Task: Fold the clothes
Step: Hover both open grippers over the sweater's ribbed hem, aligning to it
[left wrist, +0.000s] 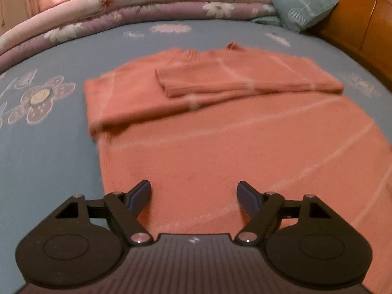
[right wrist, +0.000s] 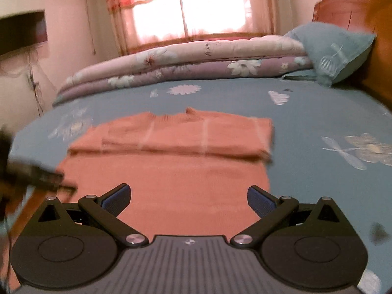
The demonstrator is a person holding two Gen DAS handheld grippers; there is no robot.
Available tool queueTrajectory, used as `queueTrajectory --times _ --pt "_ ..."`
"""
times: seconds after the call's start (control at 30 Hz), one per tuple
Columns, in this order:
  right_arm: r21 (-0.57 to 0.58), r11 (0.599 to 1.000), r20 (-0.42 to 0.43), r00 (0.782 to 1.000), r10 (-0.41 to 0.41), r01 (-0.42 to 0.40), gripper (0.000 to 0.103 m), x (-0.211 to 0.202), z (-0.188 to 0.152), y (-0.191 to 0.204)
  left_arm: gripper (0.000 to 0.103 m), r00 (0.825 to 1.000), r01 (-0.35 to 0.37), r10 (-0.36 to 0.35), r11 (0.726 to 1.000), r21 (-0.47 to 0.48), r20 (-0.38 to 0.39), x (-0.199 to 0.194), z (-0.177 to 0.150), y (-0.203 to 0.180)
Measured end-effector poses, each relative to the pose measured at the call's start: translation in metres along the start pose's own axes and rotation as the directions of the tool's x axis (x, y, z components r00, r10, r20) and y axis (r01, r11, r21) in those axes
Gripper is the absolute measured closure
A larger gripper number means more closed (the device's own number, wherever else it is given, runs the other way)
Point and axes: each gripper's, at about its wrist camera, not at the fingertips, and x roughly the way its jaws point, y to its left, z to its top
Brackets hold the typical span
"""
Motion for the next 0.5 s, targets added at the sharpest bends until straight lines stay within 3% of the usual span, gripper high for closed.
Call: queueTrajectory --times 0.1,0.27,0.4,0.5 --pt "0.076 0.997 -0.029 0.999 0.032 -0.03 0.0 0.056 0.02 -0.013 0.022 1.0 0.003 -0.003 1.0 -0.003 -0.008 -0.001 0.0 0.001" --pt "0.152 0.988 -0.058 0.997 0.042 -0.033 0.003 0.123 0.027 -0.027 0.02 1.0 0.012 -0.012 1.0 0.016 -0.024 -0.002 0.0 0.002" --pt "0.15 0.989 -0.14 0.99 0.018 0.003 0.003 0.136 0.016 -0.033 0.018 1.0 0.015 -0.015 1.0 0.019 -0.026 -0.006 -0.006 0.003" --pt "0.105 0.994 -0.149 0.989 0.019 -0.003 0.001 0.114 0.001 -0.033 0.017 1.0 0.009 -0.008 1.0 0.025 -0.024 -0.013 -0.015 0.002"
